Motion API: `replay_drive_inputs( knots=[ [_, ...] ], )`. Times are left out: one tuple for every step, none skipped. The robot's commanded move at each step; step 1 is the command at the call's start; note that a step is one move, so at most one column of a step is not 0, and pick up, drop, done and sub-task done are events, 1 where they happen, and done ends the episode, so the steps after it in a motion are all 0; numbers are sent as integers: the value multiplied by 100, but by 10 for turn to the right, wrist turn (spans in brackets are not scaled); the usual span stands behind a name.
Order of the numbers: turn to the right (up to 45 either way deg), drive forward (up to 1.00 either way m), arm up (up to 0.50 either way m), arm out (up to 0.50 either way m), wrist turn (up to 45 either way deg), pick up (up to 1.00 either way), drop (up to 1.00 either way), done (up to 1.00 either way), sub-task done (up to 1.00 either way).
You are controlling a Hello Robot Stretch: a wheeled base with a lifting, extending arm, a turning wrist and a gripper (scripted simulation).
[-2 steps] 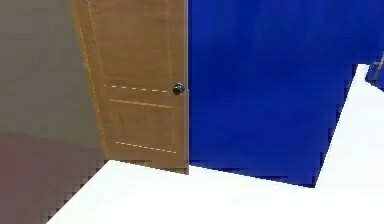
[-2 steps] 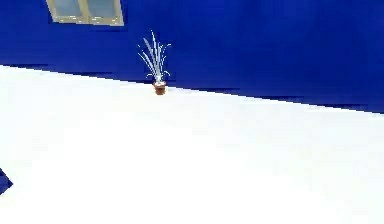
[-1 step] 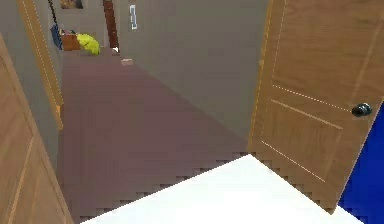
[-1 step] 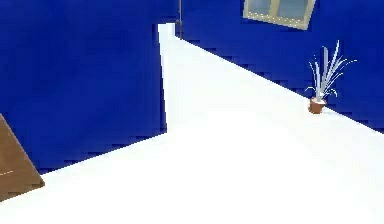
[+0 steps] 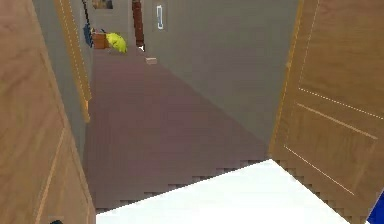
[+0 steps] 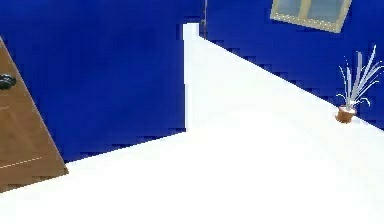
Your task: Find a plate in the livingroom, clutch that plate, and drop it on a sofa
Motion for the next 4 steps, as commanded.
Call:
replay_drive_inputs(
  knots=[
    [0,80,0,0,0,0,0,0,0],
    [-180,0,0,0,0,0,0,0,0],
    [0,100,0,0,0,0,0,0,0],
    [0,100,0,0,0,0,0,0,0]
  ],
)
